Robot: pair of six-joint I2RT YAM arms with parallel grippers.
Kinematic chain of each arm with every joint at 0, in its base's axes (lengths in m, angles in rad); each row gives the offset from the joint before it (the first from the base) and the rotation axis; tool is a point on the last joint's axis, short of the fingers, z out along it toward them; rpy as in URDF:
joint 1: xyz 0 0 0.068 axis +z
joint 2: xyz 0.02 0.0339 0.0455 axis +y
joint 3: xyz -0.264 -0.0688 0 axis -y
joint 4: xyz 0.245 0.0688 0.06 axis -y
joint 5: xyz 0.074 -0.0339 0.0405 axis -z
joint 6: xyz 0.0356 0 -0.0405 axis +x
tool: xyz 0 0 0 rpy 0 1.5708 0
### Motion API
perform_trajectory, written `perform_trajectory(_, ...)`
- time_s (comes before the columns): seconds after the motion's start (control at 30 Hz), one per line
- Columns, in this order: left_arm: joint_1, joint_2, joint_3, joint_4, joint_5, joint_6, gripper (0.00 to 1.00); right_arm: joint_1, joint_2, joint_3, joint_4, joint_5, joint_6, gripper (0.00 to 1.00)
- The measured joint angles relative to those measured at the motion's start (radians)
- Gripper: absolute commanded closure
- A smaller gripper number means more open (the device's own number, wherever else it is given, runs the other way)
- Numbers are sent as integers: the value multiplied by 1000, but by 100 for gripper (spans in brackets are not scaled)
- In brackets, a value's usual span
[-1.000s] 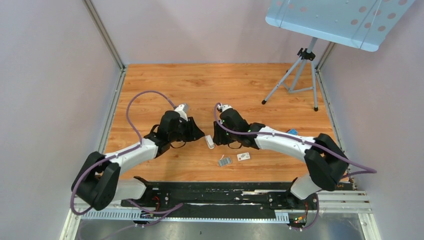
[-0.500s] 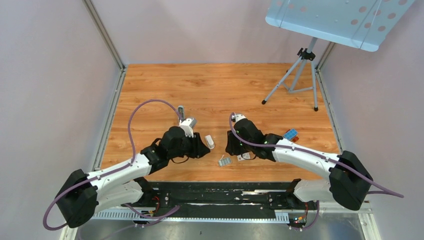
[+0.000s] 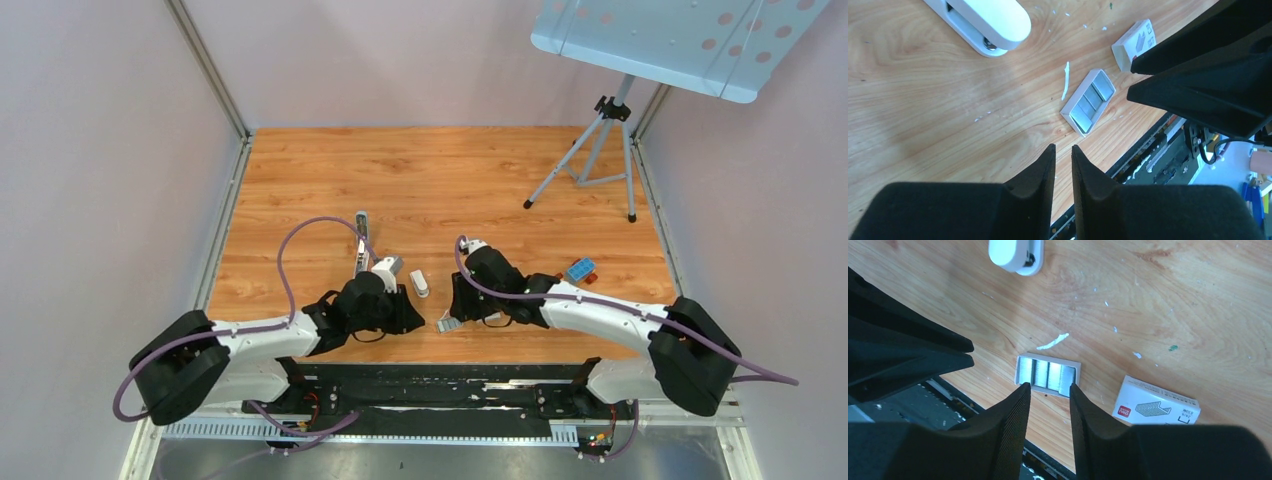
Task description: Load the staples into the stapler
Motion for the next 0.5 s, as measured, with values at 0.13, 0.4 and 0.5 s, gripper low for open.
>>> perform_trajectory(0.13,-29,82,-1,72,0,-15,82,30,36,21,-52,59,-21,58)
perform_trajectory(0.4,-44,225,-5,253,25,-74,85,106,126,91,-143,186,-48,65)
perform_trajectory(0.5,-45,246,-5,298,30,-85,89,116,133,101,-152,206,-51,66)
